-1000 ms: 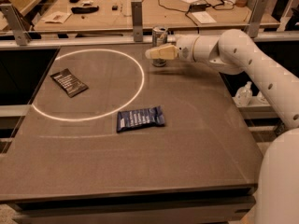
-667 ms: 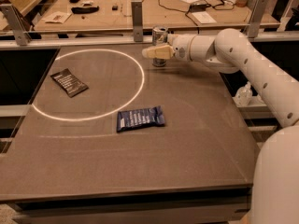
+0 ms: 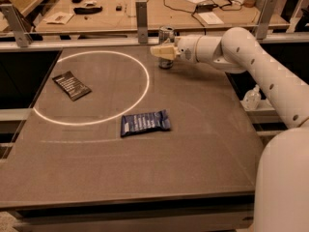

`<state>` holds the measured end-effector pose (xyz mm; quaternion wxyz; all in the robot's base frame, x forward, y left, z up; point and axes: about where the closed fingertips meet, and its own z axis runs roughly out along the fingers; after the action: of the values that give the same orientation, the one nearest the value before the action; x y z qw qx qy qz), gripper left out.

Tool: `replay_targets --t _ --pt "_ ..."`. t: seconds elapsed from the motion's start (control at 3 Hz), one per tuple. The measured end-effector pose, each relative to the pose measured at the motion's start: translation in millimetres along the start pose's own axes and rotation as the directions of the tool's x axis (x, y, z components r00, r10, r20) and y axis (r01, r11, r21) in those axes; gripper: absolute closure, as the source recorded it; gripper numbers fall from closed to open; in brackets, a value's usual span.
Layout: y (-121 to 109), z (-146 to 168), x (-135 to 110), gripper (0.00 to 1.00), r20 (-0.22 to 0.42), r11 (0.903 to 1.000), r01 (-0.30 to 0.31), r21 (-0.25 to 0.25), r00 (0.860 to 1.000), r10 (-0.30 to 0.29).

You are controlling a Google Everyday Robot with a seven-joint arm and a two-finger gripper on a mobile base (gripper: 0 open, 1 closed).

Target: Move redbull can near rxbar chocolate

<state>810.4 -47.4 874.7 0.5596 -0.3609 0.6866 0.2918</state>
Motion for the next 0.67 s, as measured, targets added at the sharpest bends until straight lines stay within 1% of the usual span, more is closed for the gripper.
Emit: replay_targets --t 0.33,0.67 --pt "12 -4 -9 0.87 0.008 0.9979 -0.020 -0.061 1.000 0.020" --pt "39 -7 -26 1.00 0.028 0.9873 -0.027 -0.157 0.999 0.031"
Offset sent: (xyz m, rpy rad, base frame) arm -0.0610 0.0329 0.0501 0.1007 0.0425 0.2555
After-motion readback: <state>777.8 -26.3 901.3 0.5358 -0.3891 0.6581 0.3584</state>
